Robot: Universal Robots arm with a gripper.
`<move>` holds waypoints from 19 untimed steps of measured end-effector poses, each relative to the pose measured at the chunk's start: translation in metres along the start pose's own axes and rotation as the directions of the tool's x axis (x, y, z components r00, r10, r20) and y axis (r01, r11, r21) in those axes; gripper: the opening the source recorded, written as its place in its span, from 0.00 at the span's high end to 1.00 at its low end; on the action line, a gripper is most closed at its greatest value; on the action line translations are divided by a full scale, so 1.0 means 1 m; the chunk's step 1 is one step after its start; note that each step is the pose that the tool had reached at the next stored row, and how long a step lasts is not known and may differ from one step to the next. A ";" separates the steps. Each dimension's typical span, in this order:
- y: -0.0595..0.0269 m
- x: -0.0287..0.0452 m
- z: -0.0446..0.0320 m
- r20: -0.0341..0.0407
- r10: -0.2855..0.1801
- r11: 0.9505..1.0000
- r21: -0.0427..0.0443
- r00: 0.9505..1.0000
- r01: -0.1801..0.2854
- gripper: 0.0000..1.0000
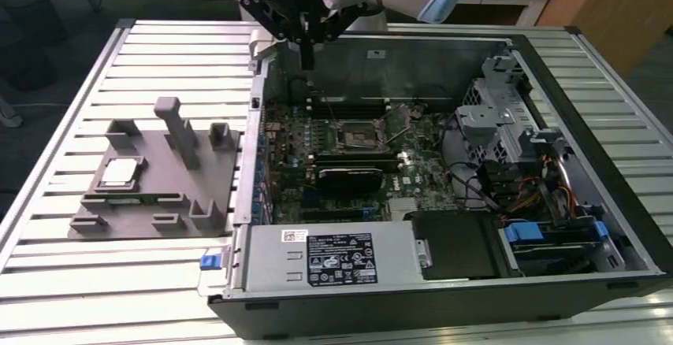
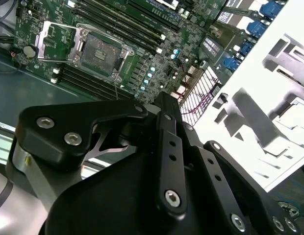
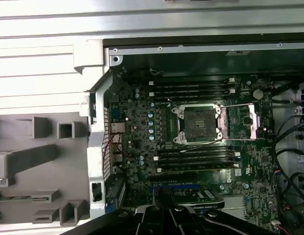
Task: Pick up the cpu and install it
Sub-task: 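Reach for the cpu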
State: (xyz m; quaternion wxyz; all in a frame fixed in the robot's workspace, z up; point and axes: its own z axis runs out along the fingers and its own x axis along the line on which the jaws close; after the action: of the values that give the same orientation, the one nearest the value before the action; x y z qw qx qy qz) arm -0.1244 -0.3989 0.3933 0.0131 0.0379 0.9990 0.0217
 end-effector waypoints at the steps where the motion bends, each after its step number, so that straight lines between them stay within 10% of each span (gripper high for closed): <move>1: 0.0000 0.0006 0.0000 0.000 0.000 1.000 0.000 1.000 0.000 0.89; 19: -0.0012 0.0153 -0.0005 0.000 0.000 1.000 0.000 1.000 0.000 0.89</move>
State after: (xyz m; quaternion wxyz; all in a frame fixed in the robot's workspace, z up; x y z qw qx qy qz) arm -0.1397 -0.3989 0.3933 0.0130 0.0379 0.9990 0.0217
